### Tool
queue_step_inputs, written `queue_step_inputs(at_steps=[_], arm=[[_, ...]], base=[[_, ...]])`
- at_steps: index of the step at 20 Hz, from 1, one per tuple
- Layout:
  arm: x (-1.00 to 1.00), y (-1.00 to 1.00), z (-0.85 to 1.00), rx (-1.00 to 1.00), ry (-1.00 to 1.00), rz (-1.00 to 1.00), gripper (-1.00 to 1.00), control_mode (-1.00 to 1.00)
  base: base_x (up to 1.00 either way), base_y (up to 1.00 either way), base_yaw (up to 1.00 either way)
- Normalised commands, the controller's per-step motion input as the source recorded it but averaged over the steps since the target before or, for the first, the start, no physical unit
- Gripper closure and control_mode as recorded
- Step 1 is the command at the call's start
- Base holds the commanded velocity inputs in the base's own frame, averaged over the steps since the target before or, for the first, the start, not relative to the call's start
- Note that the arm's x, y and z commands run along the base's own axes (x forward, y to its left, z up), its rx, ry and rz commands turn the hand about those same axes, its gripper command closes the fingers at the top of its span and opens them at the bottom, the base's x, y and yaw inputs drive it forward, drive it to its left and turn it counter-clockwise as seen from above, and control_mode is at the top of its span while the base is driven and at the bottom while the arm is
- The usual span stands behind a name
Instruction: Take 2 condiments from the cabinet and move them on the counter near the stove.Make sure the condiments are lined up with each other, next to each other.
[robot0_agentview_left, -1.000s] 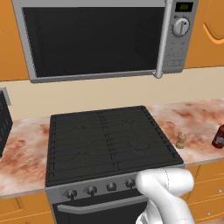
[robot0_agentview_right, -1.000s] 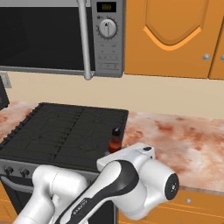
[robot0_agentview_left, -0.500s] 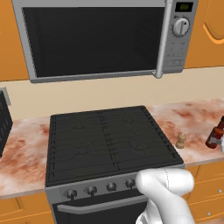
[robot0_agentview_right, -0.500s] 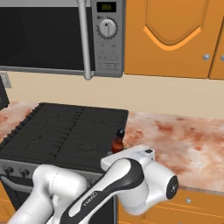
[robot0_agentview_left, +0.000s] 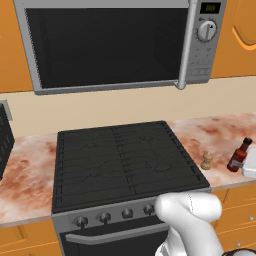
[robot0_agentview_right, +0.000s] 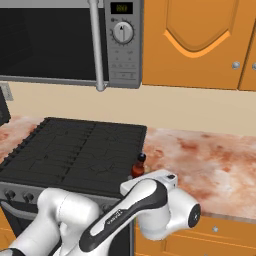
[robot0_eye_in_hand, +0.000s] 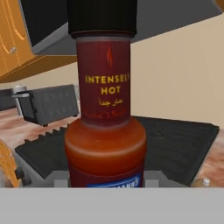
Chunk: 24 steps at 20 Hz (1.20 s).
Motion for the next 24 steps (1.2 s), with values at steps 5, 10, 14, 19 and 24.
queue_step_inputs(at_steps=[5,10,14,19,24], arm=[[0.29,-0.08,-0.12,0.04,0.0,0.0,1.0,-1.0],[0.09,-0.01,-0.11,0.0,0.0,0.0,1.0,-1.0],[0.01,-0.08,-0.28,-0.05,0.0,0.0,1.0,-1.0],[0.0,-0.12,-0.23,-0.04,0.0,0.0,1.0,-1.0],[0.0,-0.07,-0.21,-0.06,0.01,0.0,1.0,-1.0]], base=[[0.0,0.0,0.0],[0.0,0.0,0.0],[0.0,0.0,0.0],[0.0,0.0,0.0],[0.0,0.0,0.0]])
